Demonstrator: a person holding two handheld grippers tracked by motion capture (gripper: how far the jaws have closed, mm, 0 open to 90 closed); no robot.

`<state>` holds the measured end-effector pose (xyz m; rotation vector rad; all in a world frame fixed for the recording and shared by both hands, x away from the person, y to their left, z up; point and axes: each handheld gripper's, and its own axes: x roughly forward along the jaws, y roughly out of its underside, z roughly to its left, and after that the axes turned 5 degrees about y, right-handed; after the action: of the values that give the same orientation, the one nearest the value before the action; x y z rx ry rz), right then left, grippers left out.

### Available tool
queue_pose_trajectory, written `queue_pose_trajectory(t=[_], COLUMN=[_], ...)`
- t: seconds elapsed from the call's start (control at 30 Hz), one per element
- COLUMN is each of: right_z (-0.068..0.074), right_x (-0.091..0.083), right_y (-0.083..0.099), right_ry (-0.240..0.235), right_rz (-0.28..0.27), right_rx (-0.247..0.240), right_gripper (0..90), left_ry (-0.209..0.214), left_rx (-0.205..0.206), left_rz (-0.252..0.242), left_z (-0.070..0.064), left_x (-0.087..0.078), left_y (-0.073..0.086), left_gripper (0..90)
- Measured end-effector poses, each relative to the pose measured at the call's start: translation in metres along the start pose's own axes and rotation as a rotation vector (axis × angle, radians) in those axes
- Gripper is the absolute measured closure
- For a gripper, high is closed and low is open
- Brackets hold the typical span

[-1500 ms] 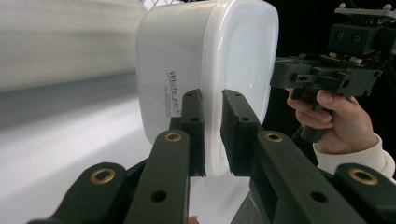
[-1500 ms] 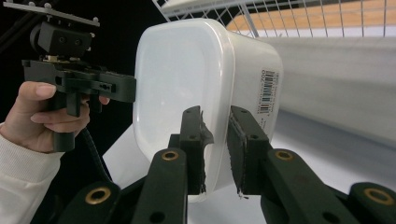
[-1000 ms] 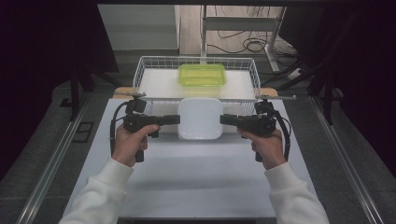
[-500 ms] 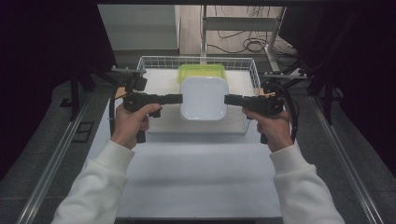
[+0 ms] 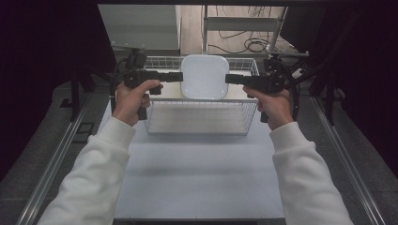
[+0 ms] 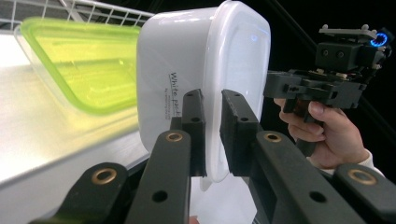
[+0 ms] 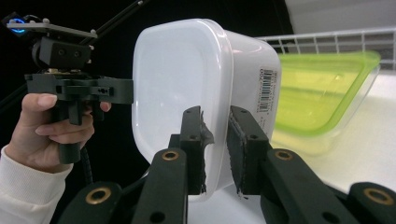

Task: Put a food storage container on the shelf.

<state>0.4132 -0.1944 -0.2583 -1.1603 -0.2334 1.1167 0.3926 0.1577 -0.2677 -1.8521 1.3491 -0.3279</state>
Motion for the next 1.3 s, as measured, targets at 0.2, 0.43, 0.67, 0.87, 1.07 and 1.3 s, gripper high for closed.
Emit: queue_pose_trajectory(t=[0.2, 0.43, 0.67, 0.87, 1.07, 1.3], right_z=[-0.009, -0.018, -0.029, -0.035, -0.039, -0.04], right_x=[0.005, 0.014, 0.026, 0.032, 0.036, 0.044], right_y=[-0.015, -0.03, -0.038, -0.039, -0.043, -0.049], right_ry=[0.007, 0.017, 0.026, 0.032, 0.044, 0.071], right_rz=[-0.001, 0.007, 0.033, 0.047, 0.066, 0.104], right_rx=[0.017, 0.026, 0.043, 0.056, 0.064, 0.079], right_gripper=[75.8, 75.7, 75.6, 75.5, 75.3, 73.9], left_ry=[0.009, 0.0, -0.011, -0.02, -0.022, -0.013], left_rx=[-0.009, -0.032, -0.057, -0.075, -0.086, -0.125], left_rz=[-0.004, -0.011, -0.008, -0.003, -0.004, -0.019], left_z=[0.01, 0.022, 0.031, 0.037, 0.041, 0.049], left_x=[0.007, 0.013, 0.018, 0.021, 0.024, 0.025], left_y=[-0.014, -0.028, -0.035, -0.036, -0.036, -0.039], left_gripper=[80.5, 80.4, 80.3, 80.4, 80.4, 80.3])
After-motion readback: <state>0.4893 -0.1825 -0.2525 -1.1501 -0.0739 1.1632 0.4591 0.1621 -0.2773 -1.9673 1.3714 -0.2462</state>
